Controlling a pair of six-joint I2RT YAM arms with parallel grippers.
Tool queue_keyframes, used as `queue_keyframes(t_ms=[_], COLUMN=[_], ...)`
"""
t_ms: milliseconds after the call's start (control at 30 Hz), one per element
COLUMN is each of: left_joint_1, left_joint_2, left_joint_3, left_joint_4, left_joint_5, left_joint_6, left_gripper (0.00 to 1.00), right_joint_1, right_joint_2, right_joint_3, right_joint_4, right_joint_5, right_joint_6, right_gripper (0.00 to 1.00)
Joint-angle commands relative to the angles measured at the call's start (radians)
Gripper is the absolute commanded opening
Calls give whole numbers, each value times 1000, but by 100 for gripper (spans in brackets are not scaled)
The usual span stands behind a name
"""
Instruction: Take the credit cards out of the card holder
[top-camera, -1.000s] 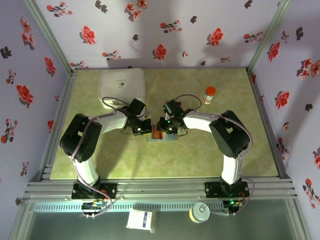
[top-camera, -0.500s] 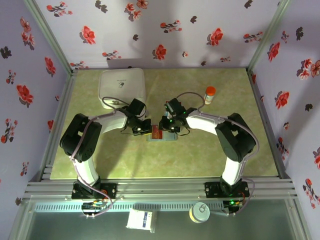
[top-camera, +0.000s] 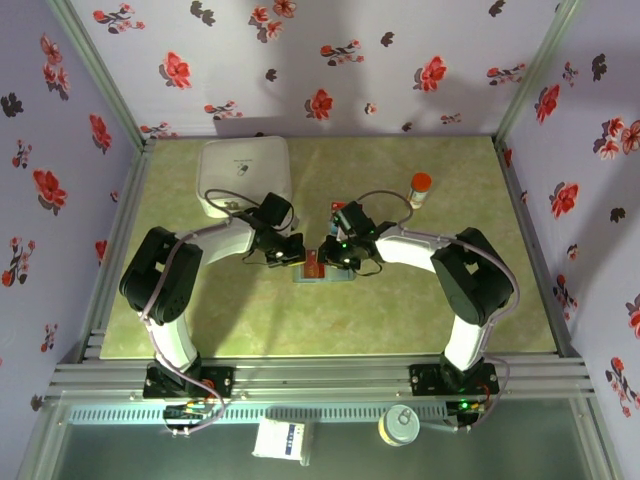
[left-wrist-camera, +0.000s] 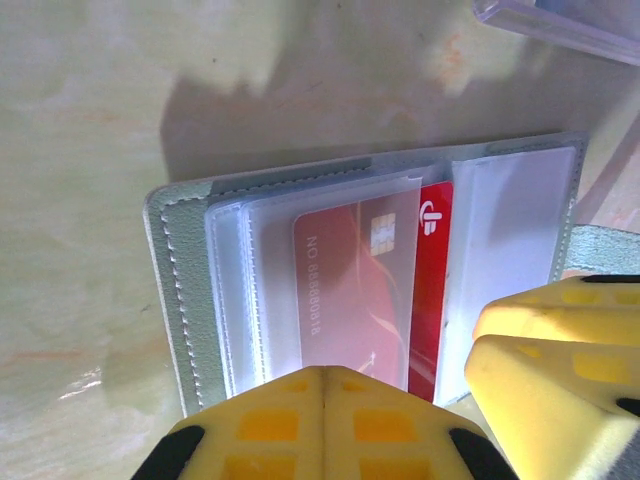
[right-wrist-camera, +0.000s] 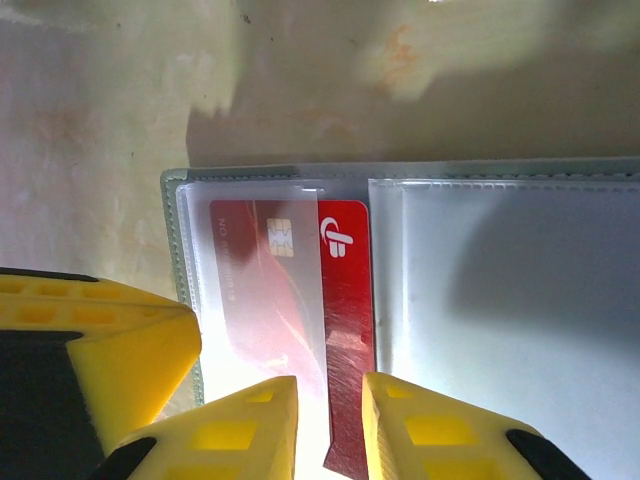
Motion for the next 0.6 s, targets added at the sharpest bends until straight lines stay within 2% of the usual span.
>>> queue_keyframes(t_ms=[0, 567], left_joint_1=[-6, -7], left_joint_2=[14, 65], left_joint_3=[29, 19], left_joint_4=[-38, -65], left_joint_5=[-16, -51], left_joint_6=[28, 50], left_gripper=[0, 0], right_joint_1=[-15, -36], right_joint_2=[-3, 65], right_joint_3=[-27, -40], right_joint_4=[42, 96], right_joint_5=[-27, -82], right_joint_6=[25, 38], right_gripper=[25, 25])
